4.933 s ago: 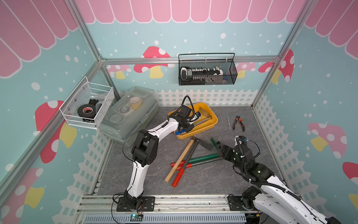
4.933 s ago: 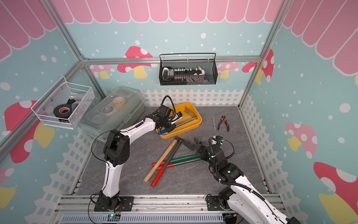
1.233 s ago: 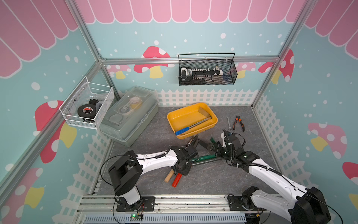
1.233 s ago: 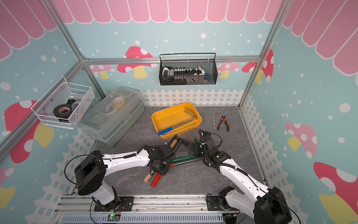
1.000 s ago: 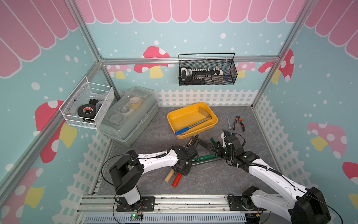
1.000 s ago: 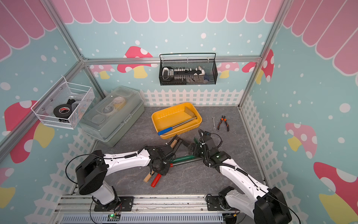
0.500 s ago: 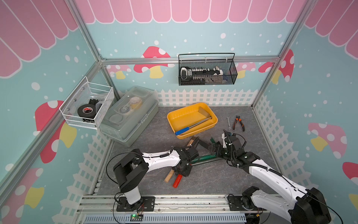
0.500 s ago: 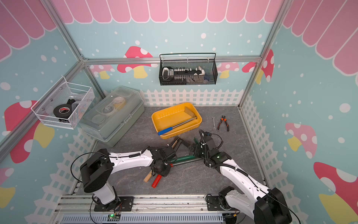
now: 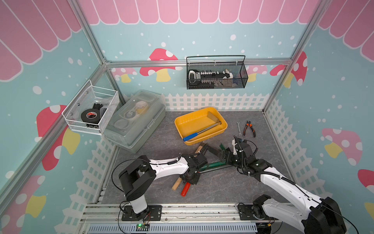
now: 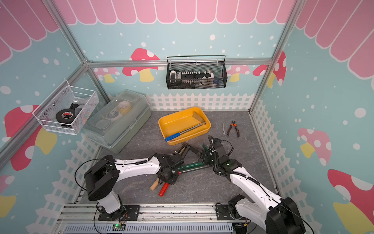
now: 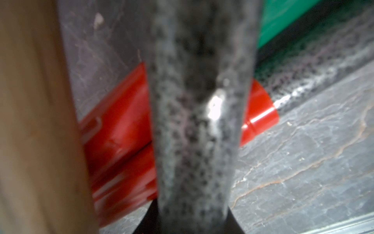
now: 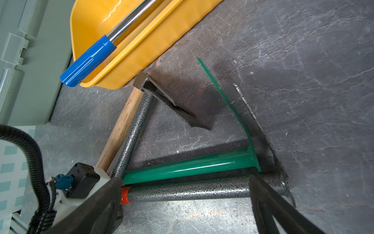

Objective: Put the small hoe into the storage box
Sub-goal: Pick up the hoe from the center of the board.

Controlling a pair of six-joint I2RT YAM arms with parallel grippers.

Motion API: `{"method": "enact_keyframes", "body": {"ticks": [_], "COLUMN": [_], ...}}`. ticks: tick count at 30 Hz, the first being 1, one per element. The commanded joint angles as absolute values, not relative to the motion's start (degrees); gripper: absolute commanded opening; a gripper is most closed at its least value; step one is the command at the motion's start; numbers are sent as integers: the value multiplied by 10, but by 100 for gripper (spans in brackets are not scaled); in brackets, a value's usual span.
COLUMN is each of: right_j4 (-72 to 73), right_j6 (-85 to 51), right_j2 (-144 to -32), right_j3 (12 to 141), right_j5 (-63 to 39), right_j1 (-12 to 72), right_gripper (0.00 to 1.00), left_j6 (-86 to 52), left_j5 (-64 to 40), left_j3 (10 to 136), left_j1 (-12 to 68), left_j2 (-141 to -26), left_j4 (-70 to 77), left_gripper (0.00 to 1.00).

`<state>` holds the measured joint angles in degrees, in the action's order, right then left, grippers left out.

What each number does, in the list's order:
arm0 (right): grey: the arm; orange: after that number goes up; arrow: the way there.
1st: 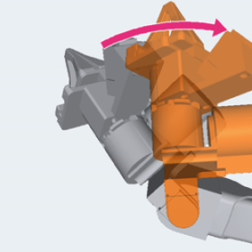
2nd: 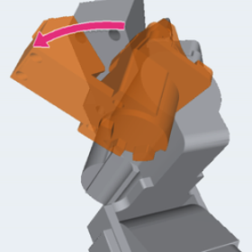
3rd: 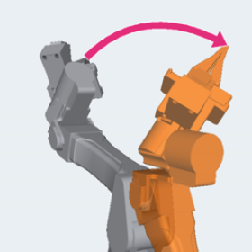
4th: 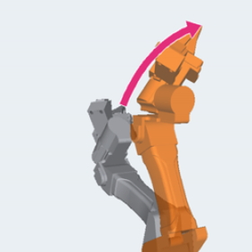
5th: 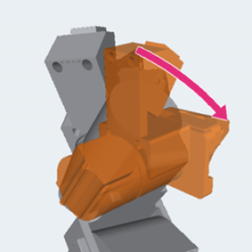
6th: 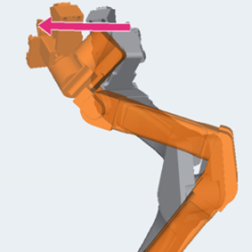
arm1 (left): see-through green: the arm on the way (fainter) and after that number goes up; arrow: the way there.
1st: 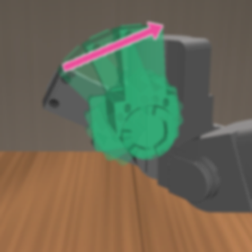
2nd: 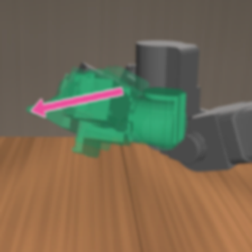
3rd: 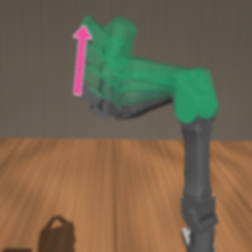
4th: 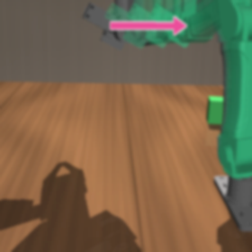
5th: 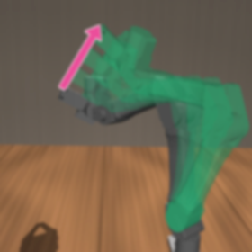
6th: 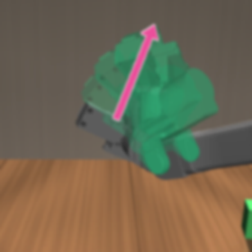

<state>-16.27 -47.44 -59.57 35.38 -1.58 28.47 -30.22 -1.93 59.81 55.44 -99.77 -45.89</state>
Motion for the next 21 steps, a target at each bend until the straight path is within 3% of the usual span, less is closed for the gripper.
{"method": "enact_keyframes", "body": {"ticks": [1,7,17,21], "right_j4": [-166,-166,-167,-167], "right_j6": [-482,-482,-482,-482], "right_j2": [-586,-584,-582,-581], "right_j3": [344,345,344,343], "right_j5": [-15,-15,-15,-15], "right_j1": [281,280,279,279], "right_gripper": [97,97,97,97], "left_j6": [-307,-300,-297,-294], "left_j5": [-3,-14,6,13], "left_j3": [598,608,624,632], "left_j1": [555,560,559,560], "left_j2": [-1004,-1006,-981,-967], "left_j4": [-445,-451,-473,-482], "left_gripper": [24,20,1,0]}}
